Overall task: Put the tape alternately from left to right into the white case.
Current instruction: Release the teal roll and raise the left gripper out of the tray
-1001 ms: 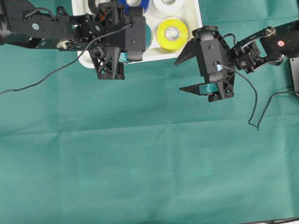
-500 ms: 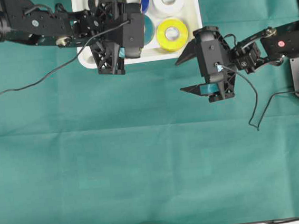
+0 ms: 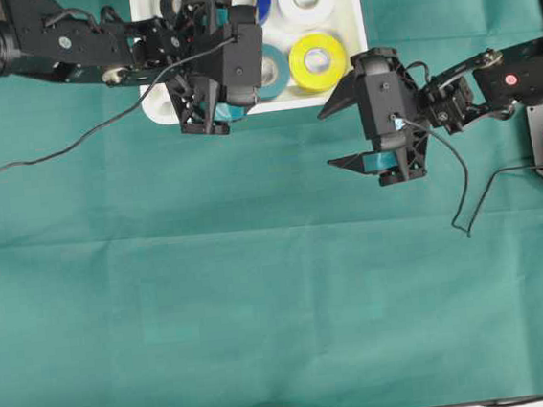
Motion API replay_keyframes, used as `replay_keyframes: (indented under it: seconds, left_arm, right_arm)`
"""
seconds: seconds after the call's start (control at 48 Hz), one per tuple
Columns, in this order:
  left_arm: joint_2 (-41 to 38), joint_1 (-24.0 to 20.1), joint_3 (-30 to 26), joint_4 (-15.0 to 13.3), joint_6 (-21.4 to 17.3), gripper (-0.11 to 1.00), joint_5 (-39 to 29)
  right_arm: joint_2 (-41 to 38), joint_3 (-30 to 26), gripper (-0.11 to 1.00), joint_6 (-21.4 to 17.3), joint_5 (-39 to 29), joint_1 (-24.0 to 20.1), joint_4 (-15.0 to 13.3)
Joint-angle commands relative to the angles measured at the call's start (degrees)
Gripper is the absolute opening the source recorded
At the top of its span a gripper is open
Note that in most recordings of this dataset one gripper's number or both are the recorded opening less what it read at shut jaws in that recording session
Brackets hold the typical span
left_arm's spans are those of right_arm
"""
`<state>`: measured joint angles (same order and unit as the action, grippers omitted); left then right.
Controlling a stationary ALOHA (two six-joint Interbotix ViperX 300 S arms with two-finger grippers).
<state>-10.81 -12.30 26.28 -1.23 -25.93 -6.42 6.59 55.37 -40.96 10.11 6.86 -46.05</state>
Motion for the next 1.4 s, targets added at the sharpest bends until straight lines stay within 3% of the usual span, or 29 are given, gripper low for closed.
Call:
replay_keyframes:
  seconds: [0.0, 0.104, 0.584, 1.167, 1.376]
  left_arm:
    - [1.14, 0.00, 0.35, -0.09, 0.00, 0.53, 0.44]
    - [1.23, 0.00, 0.35, -0.09, 0.00, 0.42, 0.53]
    - [1.85, 0.62, 0.88, -0.09, 0.09, 0.41, 0.35]
    - [7.82, 8.26, 7.03, -0.35, 0.35, 0.40, 0.18]
    - [8.61, 10.37, 8.00, -0.35, 3.34, 0.40, 0.09]
  right_arm:
    - [1.14, -0.35, 0.86, -0.09, 0.35, -0.18, 0.09]
    - [1.14, -0.35, 0.86, 0.00, 0.44, -0.18, 0.09]
    - [1.14, -0.35, 0.85, -0.09, 0.44, -0.09, 0.09]
    - [1.14, -0.53, 0.86, -0.09, 0.44, -0.18, 0.09]
    - [1.14, -0.62, 0.86, -0.09, 0.35, -0.09, 0.09]
